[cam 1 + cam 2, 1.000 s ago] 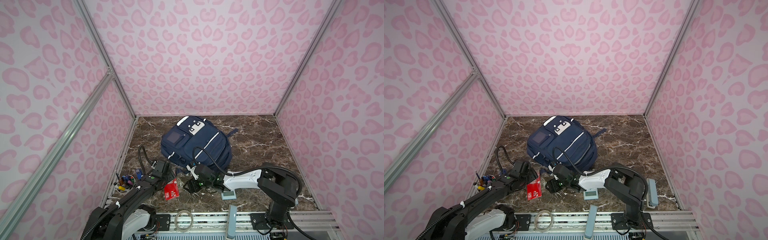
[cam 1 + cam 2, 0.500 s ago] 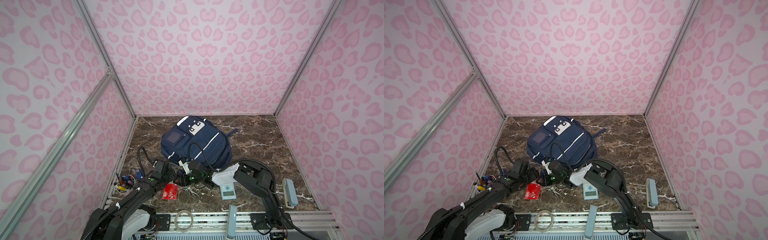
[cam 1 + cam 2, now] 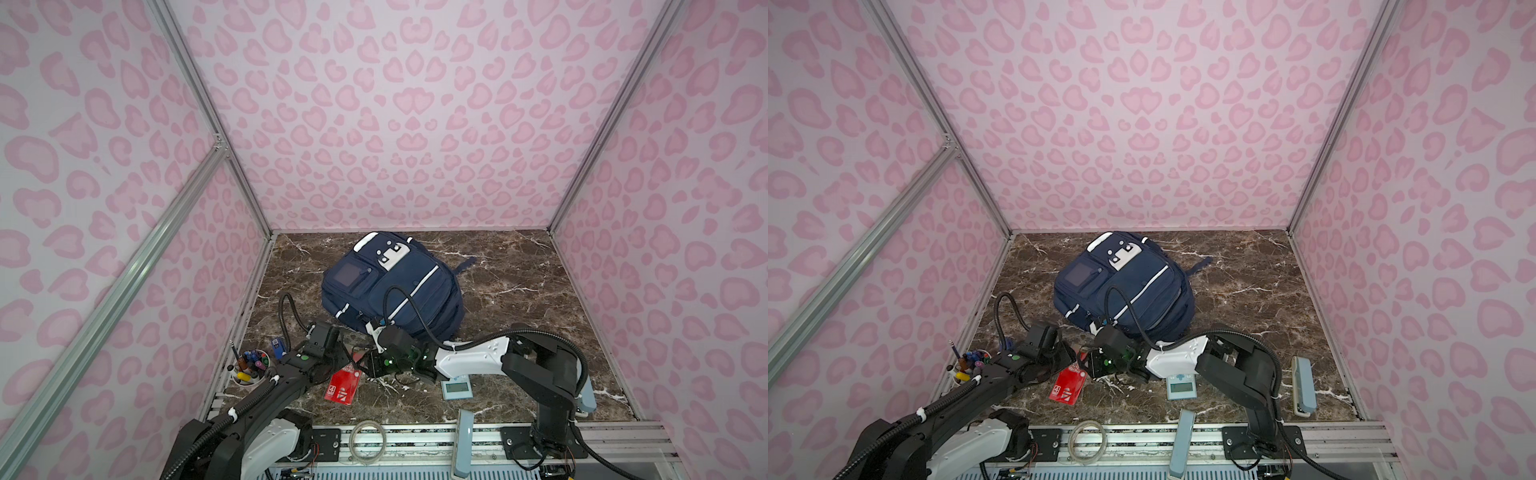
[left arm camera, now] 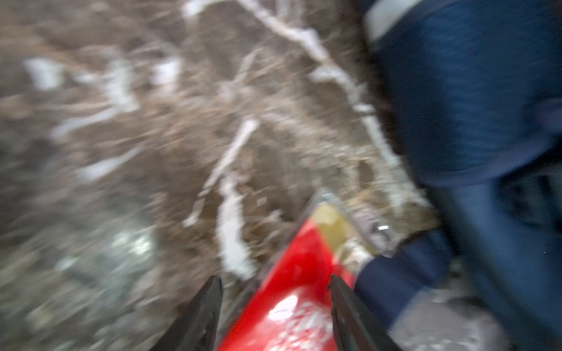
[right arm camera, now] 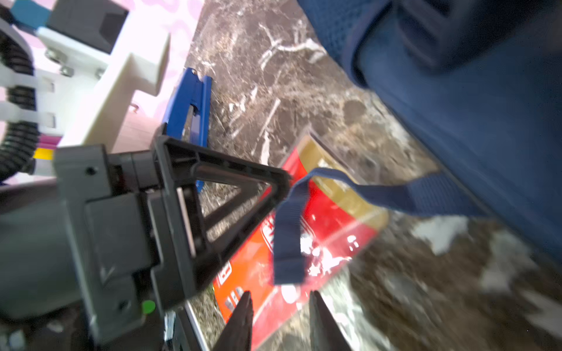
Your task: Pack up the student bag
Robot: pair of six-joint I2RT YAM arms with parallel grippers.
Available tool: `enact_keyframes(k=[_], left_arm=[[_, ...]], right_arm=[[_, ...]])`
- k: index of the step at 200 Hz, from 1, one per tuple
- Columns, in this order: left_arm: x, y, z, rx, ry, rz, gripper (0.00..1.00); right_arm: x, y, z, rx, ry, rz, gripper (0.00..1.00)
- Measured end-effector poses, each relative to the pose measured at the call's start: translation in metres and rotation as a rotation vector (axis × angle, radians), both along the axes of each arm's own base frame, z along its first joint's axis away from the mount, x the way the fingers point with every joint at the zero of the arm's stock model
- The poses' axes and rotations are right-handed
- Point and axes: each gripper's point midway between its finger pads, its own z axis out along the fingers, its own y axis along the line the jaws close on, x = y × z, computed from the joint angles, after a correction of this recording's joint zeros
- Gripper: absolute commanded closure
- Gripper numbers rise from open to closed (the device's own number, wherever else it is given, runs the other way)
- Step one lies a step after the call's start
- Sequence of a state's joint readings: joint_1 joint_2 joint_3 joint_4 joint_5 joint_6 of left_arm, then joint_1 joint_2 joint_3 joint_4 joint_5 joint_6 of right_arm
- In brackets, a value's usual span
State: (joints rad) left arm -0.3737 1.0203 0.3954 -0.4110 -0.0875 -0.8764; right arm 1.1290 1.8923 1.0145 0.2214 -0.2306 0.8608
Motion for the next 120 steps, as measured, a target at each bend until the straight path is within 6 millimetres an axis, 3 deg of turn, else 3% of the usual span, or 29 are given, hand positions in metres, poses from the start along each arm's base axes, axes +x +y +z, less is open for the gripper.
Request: enact_keyframes(k=[27, 59, 80, 91, 120], left_arm=[[-0.01, 0.011, -0.003, 0.062, 0.033, 0.003, 0.51], [-0.008, 0.01, -0.007, 0.063, 0.025, -0.001, 0.62], [-0.005, 0.006, -0.008, 0.045, 0.015, -0.01, 0.62], [-0.001, 0.001, -0.008, 0.015, -0.005, -0.015, 0.72], [0.01, -0.008, -0.011, -0.034, -0.05, -0.016, 0.74]], right_arm=[[-0.004, -0.012, -0.025, -0.08, 0.057, -0.039, 0.56], [-0.005, 0.01, -0.022, -0.022, 0.094, -0.046, 0.42], [-0.001, 0.02, -0.02, 0.014, 0.114, -0.069, 0.41], [0.002, 0.026, -0.02, 0.038, 0.118, -0.08, 0.42], [0.009, 0.031, -0.021, 0.121, 0.142, -0.101, 0.47]])
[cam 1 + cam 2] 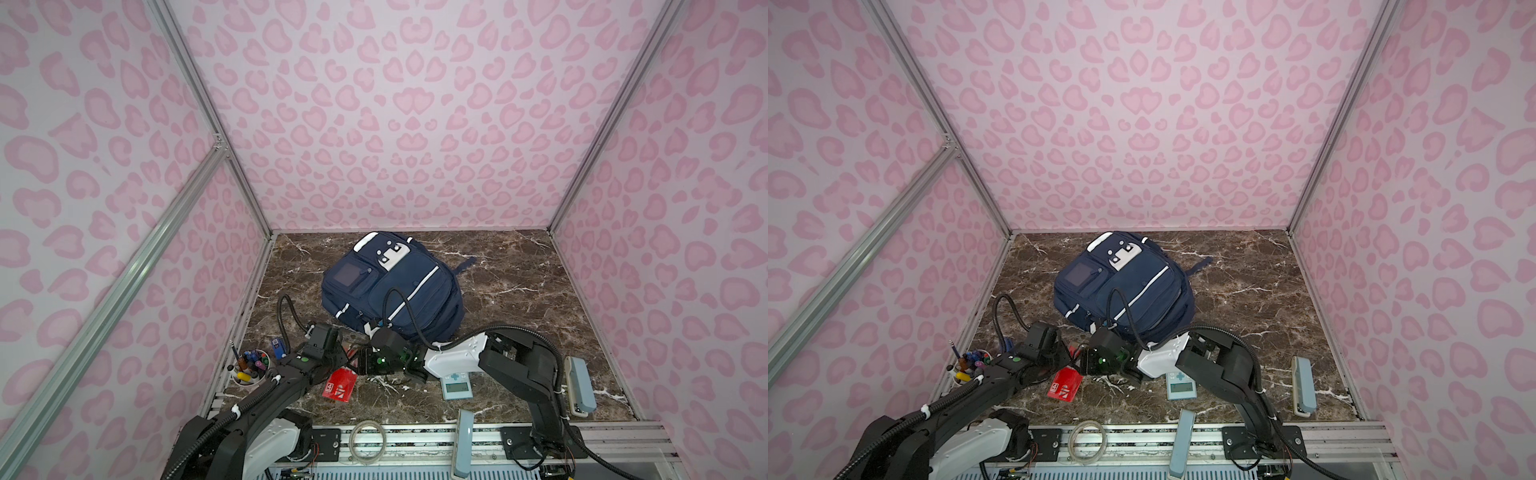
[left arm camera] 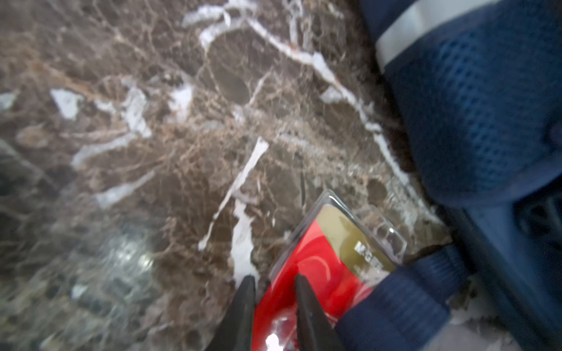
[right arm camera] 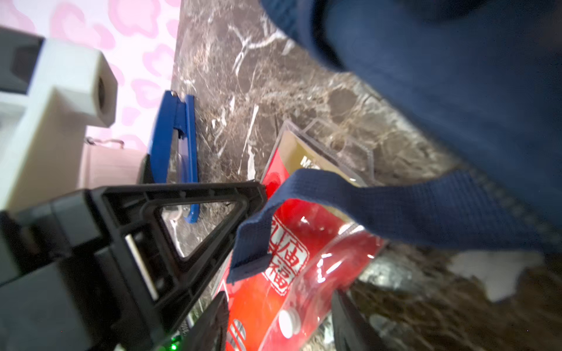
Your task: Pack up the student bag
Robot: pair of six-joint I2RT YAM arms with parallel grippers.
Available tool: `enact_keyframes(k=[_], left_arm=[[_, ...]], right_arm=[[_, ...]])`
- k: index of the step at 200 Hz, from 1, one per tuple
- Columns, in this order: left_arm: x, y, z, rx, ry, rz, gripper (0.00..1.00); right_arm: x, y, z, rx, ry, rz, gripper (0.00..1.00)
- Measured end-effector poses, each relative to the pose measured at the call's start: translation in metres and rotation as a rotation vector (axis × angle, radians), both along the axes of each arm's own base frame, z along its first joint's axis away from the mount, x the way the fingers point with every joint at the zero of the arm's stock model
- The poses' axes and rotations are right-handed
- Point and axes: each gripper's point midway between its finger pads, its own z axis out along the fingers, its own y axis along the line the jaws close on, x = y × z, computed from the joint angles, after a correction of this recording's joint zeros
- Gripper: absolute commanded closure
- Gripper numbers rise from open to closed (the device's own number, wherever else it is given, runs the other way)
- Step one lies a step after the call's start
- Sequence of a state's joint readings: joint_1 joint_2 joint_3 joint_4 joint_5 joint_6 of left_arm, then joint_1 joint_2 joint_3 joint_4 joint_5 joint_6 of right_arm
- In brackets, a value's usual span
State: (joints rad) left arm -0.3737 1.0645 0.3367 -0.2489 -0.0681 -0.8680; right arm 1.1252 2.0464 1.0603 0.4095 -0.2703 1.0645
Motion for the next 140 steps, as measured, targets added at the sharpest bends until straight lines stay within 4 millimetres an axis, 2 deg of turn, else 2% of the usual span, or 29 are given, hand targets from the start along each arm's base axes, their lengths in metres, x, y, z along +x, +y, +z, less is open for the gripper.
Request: enact_keyframes(k=[38, 59, 79, 101, 131, 140], left_arm=[[0.005, -0.001, 0.004, -0.023, -0.038, 0.015, 0.77], [0.001, -0.003, 0.007, -0.034, -0.02, 0.008, 0.75], [-0.009, -0.004, 0.015, -0.02, 0.033, -0.02, 0.68], [-0.004, -0.002, 0.03, 0.002, 0.005, -0.034, 0.66], [-0.025, -0.002, 0.007, -0.014, 0.082, -0.053, 0.73], [-0.023, -0.004, 0.007, -0.026, 0.067, -0.053, 0.74]], right_arm=[[0.005, -0.006, -0.002, 0.053, -0.004, -0.019, 0.62], [0.011, -0.014, -0.002, 0.026, -0.008, -0.046, 0.65], [0.019, -0.024, -0.001, -0.063, -0.053, -0.075, 0.65], [0.022, -0.037, -0.001, -0.162, -0.095, -0.089, 0.6], [0.017, -0.045, -0.003, -0.264, -0.099, -0.057, 0.57], [0.013, -0.048, -0.003, -0.295, -0.097, -0.04, 0.55]])
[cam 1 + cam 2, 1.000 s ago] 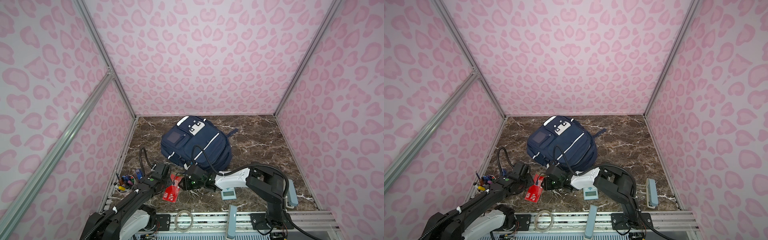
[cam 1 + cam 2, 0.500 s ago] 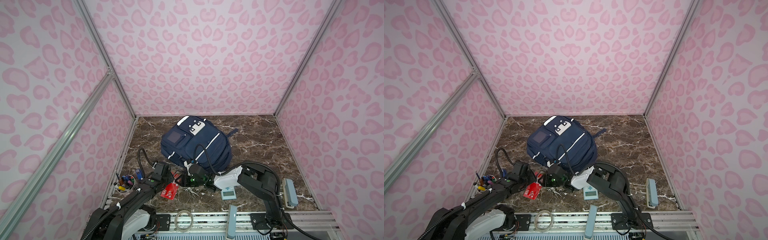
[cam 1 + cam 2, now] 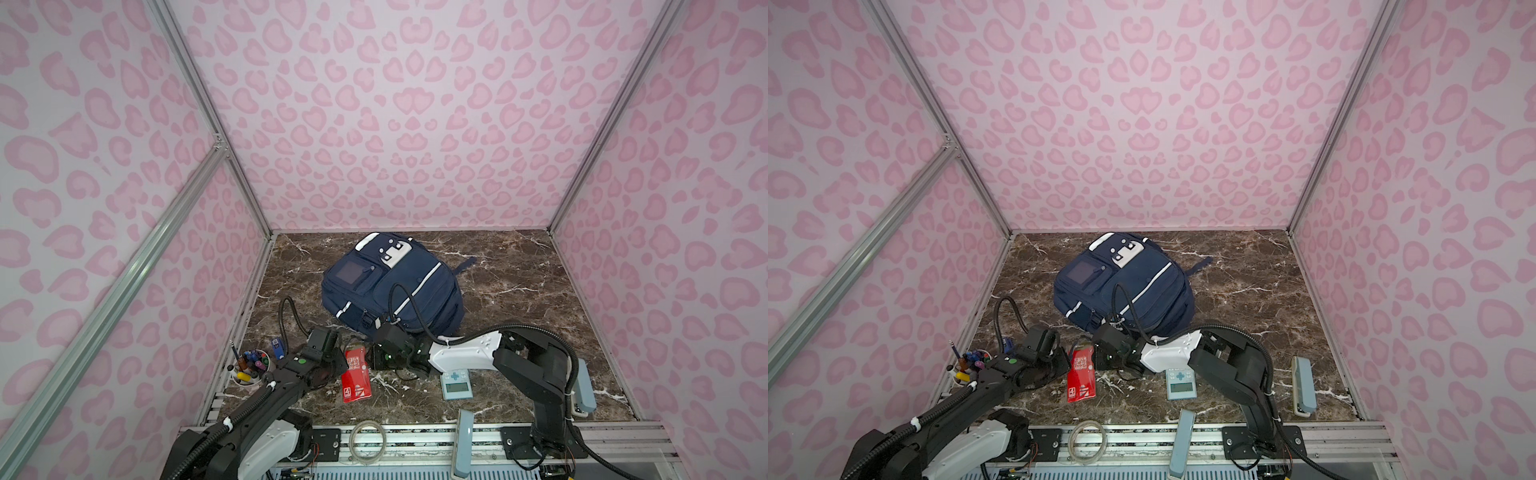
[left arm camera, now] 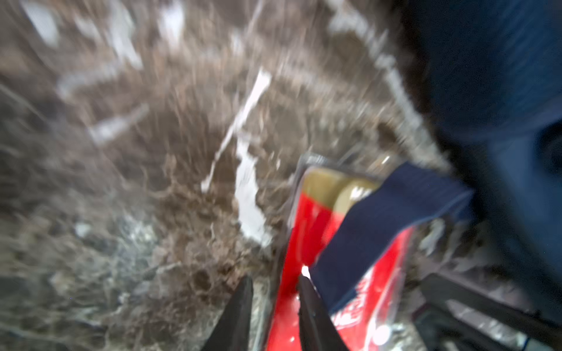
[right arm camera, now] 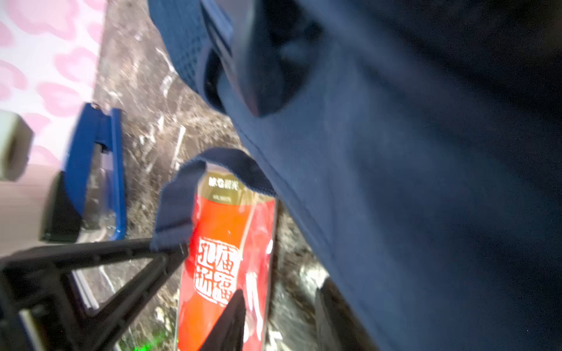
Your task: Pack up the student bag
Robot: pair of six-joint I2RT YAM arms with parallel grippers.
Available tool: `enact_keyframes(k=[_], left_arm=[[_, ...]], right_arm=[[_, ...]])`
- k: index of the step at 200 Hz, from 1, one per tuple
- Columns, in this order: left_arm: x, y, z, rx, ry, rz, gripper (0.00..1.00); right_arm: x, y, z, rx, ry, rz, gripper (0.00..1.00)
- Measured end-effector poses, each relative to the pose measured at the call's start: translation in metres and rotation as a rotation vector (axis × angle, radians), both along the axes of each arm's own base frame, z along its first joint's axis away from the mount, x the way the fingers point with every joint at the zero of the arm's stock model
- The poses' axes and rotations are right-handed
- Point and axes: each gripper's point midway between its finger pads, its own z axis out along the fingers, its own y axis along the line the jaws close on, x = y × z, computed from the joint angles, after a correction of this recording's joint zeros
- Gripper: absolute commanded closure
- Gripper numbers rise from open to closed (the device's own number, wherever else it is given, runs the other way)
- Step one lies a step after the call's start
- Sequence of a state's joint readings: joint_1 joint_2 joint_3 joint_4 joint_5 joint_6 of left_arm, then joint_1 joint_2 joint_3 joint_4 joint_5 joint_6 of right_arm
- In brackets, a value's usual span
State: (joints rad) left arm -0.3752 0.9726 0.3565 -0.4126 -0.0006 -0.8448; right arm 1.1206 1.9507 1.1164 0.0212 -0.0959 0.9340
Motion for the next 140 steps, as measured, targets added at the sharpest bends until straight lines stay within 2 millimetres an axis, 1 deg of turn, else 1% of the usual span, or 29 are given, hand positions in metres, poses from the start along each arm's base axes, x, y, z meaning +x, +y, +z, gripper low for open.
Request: enact_keyframes(k=[5, 13, 35, 55, 67, 77, 97, 110, 117, 133, 140], left_arm=[[-0.001, -0.001, -0.001, -0.007, 0.001, -0.003, 0.74], [0.0, -0.003, -0.001, -0.019, -0.004, -0.002, 0.79], [0.001, -0.005, -0.002, -0.033, -0.005, 0.001, 0.86], [0.001, -0.009, -0.003, -0.064, -0.012, -0.001, 0.87], [0.001, -0.014, -0.004, -0.093, -0.016, -0.004, 0.88], [0.002, -0.017, -0.004, -0.116, -0.022, -0.003, 0.89], [0.004, -0.022, -0.004, -0.146, -0.034, -0.005, 0.89], [0.003, -0.024, -0.003, -0.162, -0.035, -0.006, 0.9], [0.002, -0.025, -0.002, -0.17, -0.034, -0.007, 0.9], [-0.004, -0.025, -0.001, -0.176, -0.02, -0.013, 0.89], [-0.007, -0.025, -0.001, -0.179, -0.014, -0.015, 0.88]], right_arm=[[-0.002, -0.002, 0.0, -0.019, 0.006, 0.006, 0.55], [-0.006, -0.005, -0.001, -0.039, 0.015, 0.016, 0.55], [-0.015, -0.005, -0.003, -0.037, 0.057, 0.049, 0.54], [-0.023, 0.001, -0.003, 0.011, 0.091, 0.073, 0.51], [-0.027, 0.01, -0.002, 0.06, 0.114, 0.085, 0.49], [-0.026, 0.017, -0.002, 0.094, 0.123, 0.092, 0.51], [-0.023, 0.028, -0.001, 0.164, 0.145, 0.094, 0.58], [-0.019, 0.03, 0.0, 0.186, 0.143, 0.082, 0.63], [-0.02, 0.029, 0.0, 0.186, 0.139, 0.081, 0.69], [-0.022, 0.024, -0.001, 0.172, 0.141, 0.08, 0.91], [-0.023, 0.023, 0.003, 0.183, 0.14, 0.082, 0.99]])
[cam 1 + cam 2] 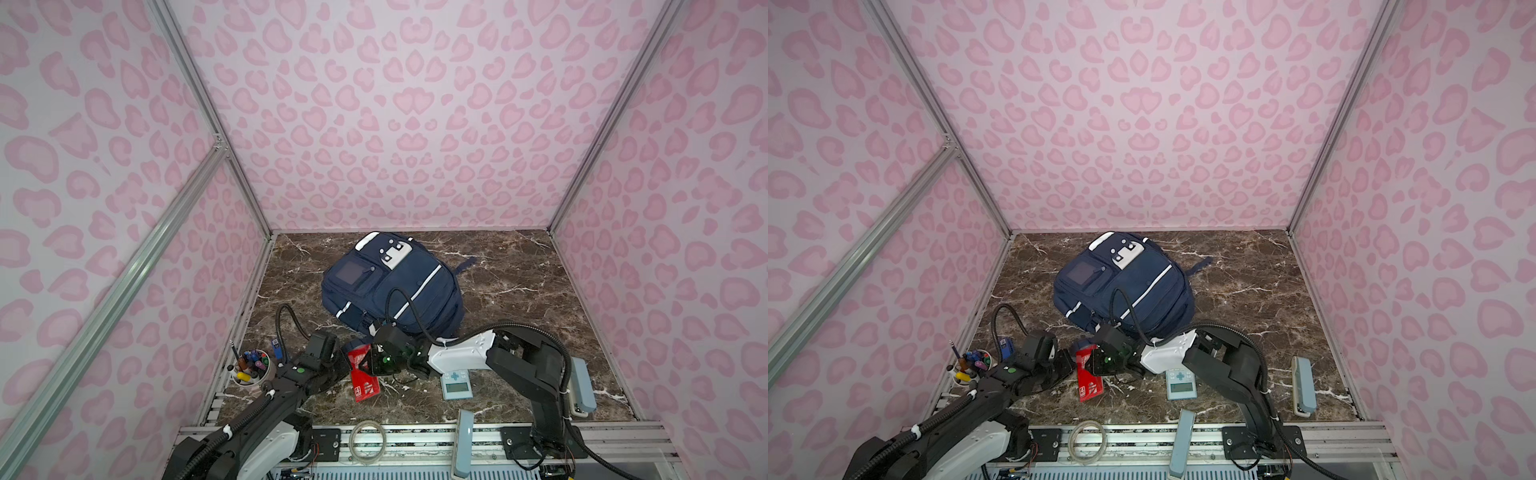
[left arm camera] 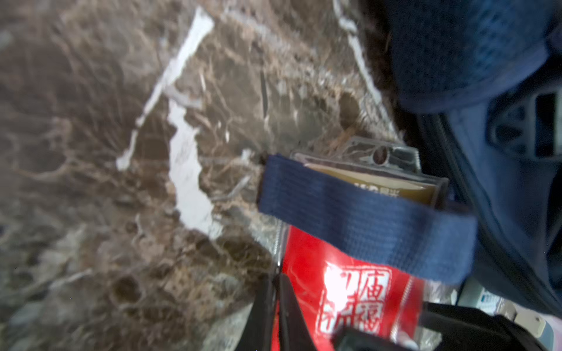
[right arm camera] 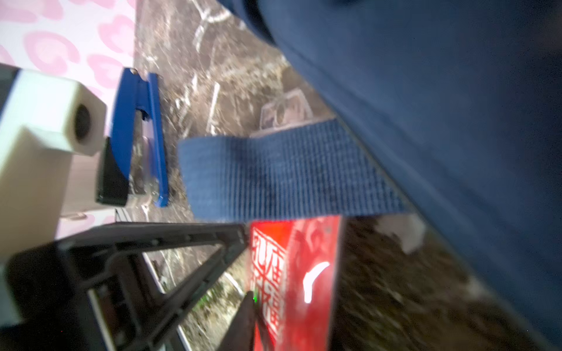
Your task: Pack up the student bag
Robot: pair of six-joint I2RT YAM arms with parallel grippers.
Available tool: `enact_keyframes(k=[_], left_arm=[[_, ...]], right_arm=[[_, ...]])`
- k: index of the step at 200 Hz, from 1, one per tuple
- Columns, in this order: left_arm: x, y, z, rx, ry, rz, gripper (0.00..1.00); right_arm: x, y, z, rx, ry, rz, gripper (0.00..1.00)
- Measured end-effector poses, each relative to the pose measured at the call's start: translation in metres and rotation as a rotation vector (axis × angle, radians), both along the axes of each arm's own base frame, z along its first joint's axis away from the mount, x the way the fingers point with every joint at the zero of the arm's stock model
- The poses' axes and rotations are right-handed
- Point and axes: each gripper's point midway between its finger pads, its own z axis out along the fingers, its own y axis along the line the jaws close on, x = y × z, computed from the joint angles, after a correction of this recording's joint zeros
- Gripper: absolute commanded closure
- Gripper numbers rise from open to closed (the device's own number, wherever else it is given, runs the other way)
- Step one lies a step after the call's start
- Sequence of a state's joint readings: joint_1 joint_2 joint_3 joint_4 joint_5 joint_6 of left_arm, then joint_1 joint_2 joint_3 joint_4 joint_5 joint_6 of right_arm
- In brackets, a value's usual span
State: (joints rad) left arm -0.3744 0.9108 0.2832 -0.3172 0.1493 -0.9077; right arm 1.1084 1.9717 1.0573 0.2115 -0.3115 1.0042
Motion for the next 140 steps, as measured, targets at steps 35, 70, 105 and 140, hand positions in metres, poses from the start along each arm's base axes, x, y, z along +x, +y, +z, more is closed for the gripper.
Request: enact_keyframes(k=[35, 70, 105, 140], left_arm=[[0.007, 0.004, 0.03, 0.02, -0.074, 0.0, 0.8], [0.026, 0.005, 0.089, 0.035, -0.265, -0.032, 0.5], [0.052, -0.009, 0.145, 0.05, -0.376, -0.103, 0.33], [0.075, -0.058, 0.182, 0.08, -0.425, -0.297, 0.33]], right_arm=[[-0.004, -0.009, 0.026, 0.025, -0.039, 0.012, 1.0], [-0.018, -0.045, 0.038, -0.032, -0.053, 0.024, 1.0], [-0.029, -0.088, 0.057, -0.098, -0.097, 0.025, 1.0], [-0.015, -0.136, 0.094, -0.114, -0.171, -0.045, 1.0]])
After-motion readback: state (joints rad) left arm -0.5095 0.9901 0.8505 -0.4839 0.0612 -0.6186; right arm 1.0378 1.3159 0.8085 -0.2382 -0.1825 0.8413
